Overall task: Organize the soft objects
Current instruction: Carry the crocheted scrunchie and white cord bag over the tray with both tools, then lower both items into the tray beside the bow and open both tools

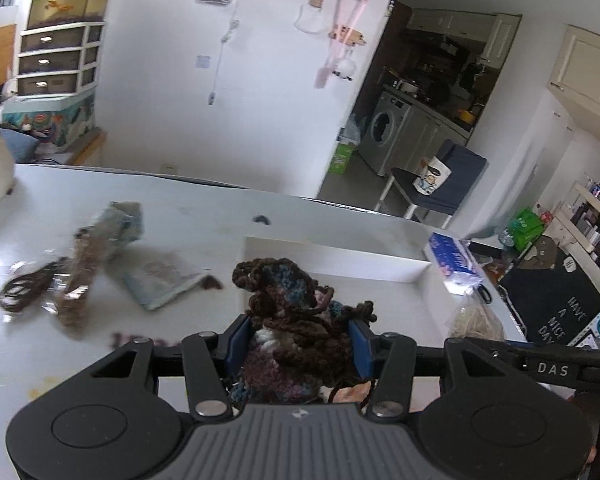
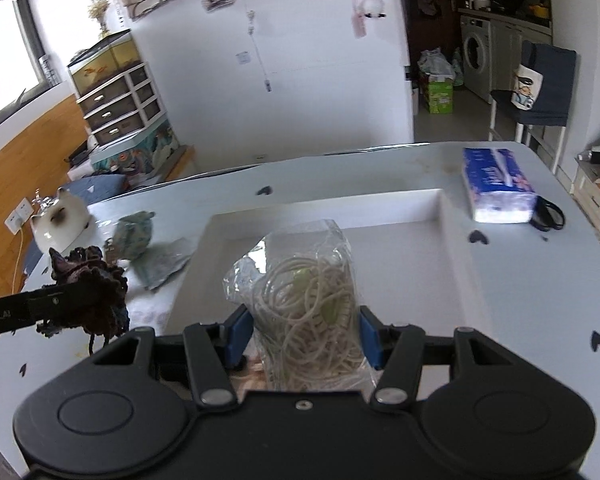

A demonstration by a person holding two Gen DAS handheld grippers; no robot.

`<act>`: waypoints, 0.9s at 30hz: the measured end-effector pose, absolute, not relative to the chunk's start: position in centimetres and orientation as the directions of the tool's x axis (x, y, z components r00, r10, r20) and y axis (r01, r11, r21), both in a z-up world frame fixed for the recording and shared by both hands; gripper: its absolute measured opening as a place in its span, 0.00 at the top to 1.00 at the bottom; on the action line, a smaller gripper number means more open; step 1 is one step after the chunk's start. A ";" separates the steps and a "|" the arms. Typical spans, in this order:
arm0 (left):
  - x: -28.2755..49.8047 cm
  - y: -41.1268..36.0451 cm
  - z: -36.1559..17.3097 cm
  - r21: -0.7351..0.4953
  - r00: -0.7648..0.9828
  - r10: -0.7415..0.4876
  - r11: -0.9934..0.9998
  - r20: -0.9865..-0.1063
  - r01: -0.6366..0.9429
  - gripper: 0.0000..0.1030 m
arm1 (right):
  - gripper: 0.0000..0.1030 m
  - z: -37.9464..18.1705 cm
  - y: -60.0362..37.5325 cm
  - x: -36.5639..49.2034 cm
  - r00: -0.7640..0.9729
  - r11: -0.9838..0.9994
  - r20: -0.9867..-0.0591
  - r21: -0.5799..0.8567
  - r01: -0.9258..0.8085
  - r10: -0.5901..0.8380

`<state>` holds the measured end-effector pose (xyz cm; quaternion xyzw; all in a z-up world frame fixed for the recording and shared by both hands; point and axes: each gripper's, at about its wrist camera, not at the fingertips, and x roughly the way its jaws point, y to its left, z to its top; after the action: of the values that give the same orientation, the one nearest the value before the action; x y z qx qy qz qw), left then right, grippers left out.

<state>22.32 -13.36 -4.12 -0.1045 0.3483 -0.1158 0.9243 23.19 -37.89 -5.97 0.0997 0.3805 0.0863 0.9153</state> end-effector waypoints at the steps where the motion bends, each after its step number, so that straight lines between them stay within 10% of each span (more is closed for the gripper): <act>1: 22.6 -14.1 -4.3 -0.279 0.725 -0.295 0.949 -0.623 0.147 0.49 | 0.45 -6.1 -38.5 23.3 0.696 0.965 -0.680 0.249 -0.077 0.231; 19: 27.4 -26.2 -11.9 -0.458 0.424 -0.561 0.827 -0.711 0.326 0.49 | 0.45 -8.6 -46.4 24.4 0.655 0.952 -0.725 0.303 0.029 0.211; 27: 29.1 -27.0 -15.6 -0.392 0.377 -0.477 0.875 -0.794 0.282 0.49 | 0.45 -10.5 -46.9 25.2 0.611 0.922 -0.741 0.384 0.045 0.279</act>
<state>29.11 -26.99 -15.57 -0.0960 0.5083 -0.2303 0.8243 25.24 -46.86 -10.48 0.1853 0.4361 0.0666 0.8781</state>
